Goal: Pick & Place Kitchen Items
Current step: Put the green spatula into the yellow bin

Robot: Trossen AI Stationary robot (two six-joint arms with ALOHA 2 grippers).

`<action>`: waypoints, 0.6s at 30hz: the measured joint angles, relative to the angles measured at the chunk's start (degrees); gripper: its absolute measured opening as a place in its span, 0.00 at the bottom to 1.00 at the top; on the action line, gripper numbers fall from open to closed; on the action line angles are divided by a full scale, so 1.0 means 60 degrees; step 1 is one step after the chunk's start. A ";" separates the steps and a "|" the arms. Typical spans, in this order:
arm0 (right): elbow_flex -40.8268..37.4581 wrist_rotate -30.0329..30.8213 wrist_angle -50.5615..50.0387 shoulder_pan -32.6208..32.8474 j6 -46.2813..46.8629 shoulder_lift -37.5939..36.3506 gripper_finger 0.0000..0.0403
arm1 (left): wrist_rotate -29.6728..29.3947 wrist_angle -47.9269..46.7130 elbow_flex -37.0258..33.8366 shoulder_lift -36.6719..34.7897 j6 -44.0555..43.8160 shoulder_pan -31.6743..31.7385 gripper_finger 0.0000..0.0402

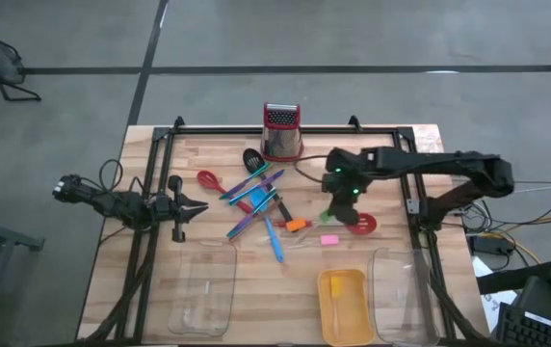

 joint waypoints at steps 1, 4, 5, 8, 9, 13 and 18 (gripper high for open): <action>0.0000 -0.0086 -0.0108 0.0022 0.0085 -0.0262 0.04 | 0.0004 0.0000 0.0001 0.0000 0.0002 -0.0002 0.10; 0.0000 -0.1015 -0.0313 0.0137 0.0551 -0.1015 0.04 | 0.0004 0.0000 0.0004 0.0017 0.0002 0.0000 0.10; 0.0000 -0.1274 -0.0357 0.0211 0.0829 -0.1249 0.04 | 0.0002 -0.0001 0.0001 0.0015 0.0000 -0.0002 0.10; -0.0058 -0.1429 -0.0489 0.0679 0.1665 -0.1786 0.04 | 0.0000 0.0000 0.0000 0.0015 0.0000 0.0000 0.10; -0.0091 -0.1428 -0.0561 0.0880 0.1776 -0.1938 0.04 | 0.0003 0.0000 0.0000 0.0015 0.0000 0.0000 0.10; -0.0240 -0.1450 -0.0675 0.1744 0.1928 -0.2302 0.04 | 0.0000 0.0000 0.0003 0.0015 0.0001 -0.0001 0.10; -0.0459 -0.1450 -0.0788 0.2628 0.3041 -0.2404 0.04 | 0.0002 0.0000 0.0001 0.0015 0.0000 -0.0001 0.10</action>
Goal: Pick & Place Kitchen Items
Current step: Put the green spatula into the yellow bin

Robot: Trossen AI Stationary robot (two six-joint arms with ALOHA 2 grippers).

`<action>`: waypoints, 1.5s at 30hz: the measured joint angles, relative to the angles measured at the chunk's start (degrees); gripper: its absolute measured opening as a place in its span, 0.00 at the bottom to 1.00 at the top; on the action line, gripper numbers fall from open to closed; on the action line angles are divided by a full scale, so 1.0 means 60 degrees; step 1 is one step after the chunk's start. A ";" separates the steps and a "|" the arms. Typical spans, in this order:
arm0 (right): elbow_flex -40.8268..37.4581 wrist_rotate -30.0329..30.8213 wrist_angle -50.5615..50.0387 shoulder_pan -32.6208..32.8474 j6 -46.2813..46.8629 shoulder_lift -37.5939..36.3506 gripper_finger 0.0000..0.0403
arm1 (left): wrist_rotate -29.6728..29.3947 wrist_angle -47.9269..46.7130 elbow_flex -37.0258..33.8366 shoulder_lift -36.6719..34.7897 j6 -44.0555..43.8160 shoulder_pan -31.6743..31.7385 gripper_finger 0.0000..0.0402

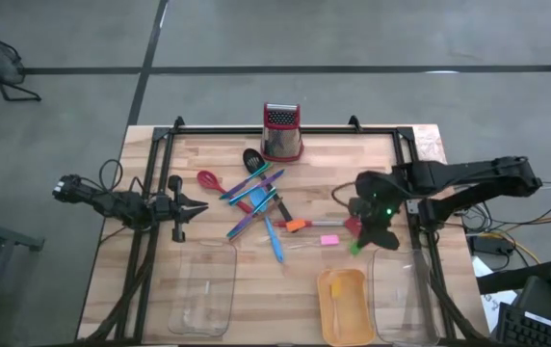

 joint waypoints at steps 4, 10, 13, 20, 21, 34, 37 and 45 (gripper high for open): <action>-0.0284 0.0007 0.0004 0.0646 0.0717 0.0071 0.04 | -0.0002 0.0000 0.0003 0.0000 0.0003 0.0000 0.10; -0.0810 0.0006 0.0843 0.1304 0.1022 0.0436 0.04 | -0.0002 0.0001 -0.0001 0.0006 0.0000 -0.0001 0.10; -0.0954 0.0014 0.1574 0.1489 0.1021 0.0902 0.04 | 0.0001 0.0000 0.0002 0.0019 0.0000 0.0000 0.10; -0.0893 -0.0263 0.1730 0.1923 0.1550 0.2375 0.04 | -0.0001 0.0000 0.0002 0.0047 0.0001 0.0001 0.10; -0.0884 -0.0296 0.1734 0.1966 0.1591 0.2599 0.04 | -0.0002 0.0000 0.0002 0.0051 0.0000 0.0001 0.10; -0.0574 -0.0750 0.1782 0.2002 0.1520 0.4677 0.04 | -0.0002 0.0004 -0.0001 0.0055 0.0000 0.0001 0.10; -0.0486 -0.0756 0.1765 0.2002 0.1520 0.5047 0.06 | 0.0001 0.0004 -0.0001 0.0055 0.0000 -0.0001 0.10; -0.0318 -0.0519 0.1721 0.1905 0.1553 0.5484 0.16 | -0.0001 0.0004 0.0000 0.0055 0.0000 0.0000 0.10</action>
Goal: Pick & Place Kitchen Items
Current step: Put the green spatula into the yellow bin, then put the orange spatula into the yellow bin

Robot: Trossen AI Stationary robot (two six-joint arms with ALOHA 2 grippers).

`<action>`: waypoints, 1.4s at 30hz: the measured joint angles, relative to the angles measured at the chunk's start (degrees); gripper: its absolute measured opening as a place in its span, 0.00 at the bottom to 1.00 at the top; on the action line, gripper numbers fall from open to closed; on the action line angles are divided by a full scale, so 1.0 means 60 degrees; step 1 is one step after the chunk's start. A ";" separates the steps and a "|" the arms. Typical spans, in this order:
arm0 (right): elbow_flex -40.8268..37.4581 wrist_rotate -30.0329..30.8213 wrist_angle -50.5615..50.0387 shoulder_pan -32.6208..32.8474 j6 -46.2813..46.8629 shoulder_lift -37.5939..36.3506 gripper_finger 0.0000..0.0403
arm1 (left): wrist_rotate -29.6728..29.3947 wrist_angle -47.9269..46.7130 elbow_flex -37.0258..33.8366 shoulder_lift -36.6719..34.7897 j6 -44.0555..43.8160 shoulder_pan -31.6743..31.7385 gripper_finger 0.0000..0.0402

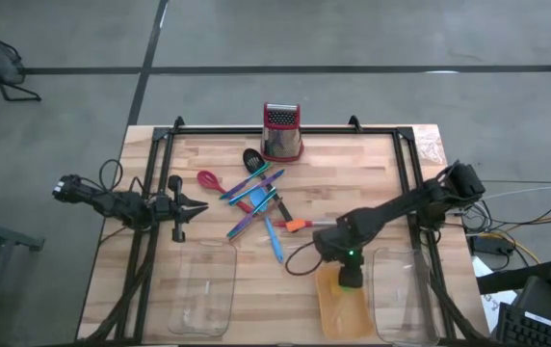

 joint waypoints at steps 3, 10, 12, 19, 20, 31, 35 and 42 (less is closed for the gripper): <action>0.0012 0.0534 -0.0013 -0.0109 0.0159 -0.0012 0.22 | 0.0000 0.0000 -0.0001 -0.0003 0.0004 -0.0002 0.10; 0.0013 0.0559 -0.0023 -0.0381 0.0345 -0.0305 0.34 | 0.0003 0.0000 0.0000 -0.0001 0.0000 0.0001 0.10; 0.0015 0.0548 -0.0049 -0.0414 0.0502 -0.0373 0.36 | 0.0003 0.0000 0.0003 0.0000 0.0004 -0.0003 0.10; 0.0015 -0.0020 -0.0023 -0.0422 0.0670 -0.0842 0.43 | -0.0001 0.0000 -0.0001 0.0000 0.0000 0.0001 0.10; 0.0027 -0.0024 -0.0032 -0.0441 0.0693 -0.0967 0.44 | -0.0001 0.0000 0.0003 0.0000 0.0000 -0.0003 0.10; 0.0897 0.0733 0.0002 -0.0475 0.0616 -0.1936 0.46 | -0.0001 0.0000 0.0000 0.0000 0.0000 0.0001 0.10; 0.1146 0.1449 -0.0009 -0.0493 0.0397 -0.2047 0.44 | -0.0001 0.0000 0.0001 0.0000 0.0001 -0.0001 0.10; 0.1414 0.3455 0.0495 -0.0824 -0.0592 -0.2014 0.40 | 0.0003 0.0000 -0.0001 0.0000 0.0000 0.0001 0.10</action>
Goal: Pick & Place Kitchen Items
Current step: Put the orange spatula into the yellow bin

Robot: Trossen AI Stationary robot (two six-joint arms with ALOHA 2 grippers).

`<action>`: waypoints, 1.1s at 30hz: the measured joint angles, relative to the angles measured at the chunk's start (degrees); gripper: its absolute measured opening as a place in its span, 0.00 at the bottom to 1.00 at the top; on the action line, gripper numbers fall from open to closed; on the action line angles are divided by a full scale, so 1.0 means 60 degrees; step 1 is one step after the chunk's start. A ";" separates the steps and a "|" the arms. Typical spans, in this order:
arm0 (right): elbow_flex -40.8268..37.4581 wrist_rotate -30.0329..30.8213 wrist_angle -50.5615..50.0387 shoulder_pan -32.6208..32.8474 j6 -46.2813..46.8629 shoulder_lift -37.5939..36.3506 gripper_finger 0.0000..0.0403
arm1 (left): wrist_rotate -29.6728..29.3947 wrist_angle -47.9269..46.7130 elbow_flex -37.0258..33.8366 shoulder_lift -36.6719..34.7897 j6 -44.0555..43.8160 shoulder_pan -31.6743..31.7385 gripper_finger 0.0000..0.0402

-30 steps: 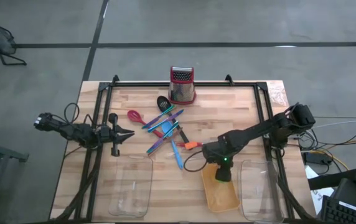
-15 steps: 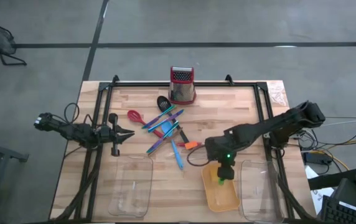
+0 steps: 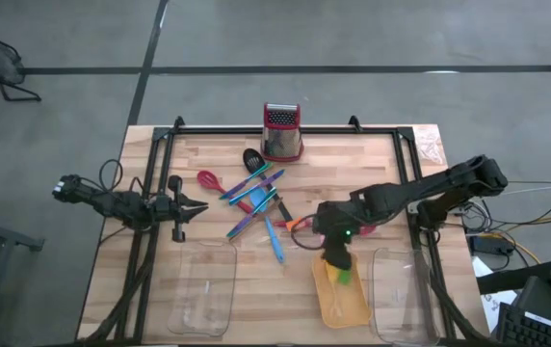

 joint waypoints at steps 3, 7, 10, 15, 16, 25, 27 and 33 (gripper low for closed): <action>-0.0117 0.0087 0.0564 -0.0449 -0.0023 0.0007 0.39 | -0.0001 0.0000 0.0000 0.0000 0.0000 0.0000 0.10; -0.0510 0.0094 0.1320 -0.1119 -0.0064 0.0007 0.37 | -0.0002 0.0000 0.0001 0.0000 0.0000 -0.0002 0.10; -0.0791 0.0074 0.1491 -0.1664 -0.0057 0.0011 0.37 | -0.0001 0.0000 0.0003 0.0000 0.0000 -0.0001 0.10; -0.1305 0.0028 0.1985 -0.2511 0.0208 0.0011 0.39 | 0.0000 0.0000 0.0000 0.0000 0.0000 -0.0002 0.10; -0.1414 0.0025 0.2198 -0.2666 0.0378 0.0011 0.39 | -0.0003 0.0000 0.0001 0.0000 0.0001 -0.0004 0.10; -0.2170 0.0004 0.3152 -0.3274 0.0529 0.0015 0.42 | 0.0000 0.0000 0.0002 0.0000 0.0000 -0.0002 0.10; -0.2340 0.0007 0.3568 -0.3280 0.0622 0.0031 0.41 | -0.0001 0.0000 0.0001 0.0000 0.0000 -0.0004 0.10; -0.2340 -0.0261 0.4198 -0.3270 0.0832 0.1023 0.37 | 0.0000 0.0000 0.0000 -0.0004 0.0000 -0.0004 0.10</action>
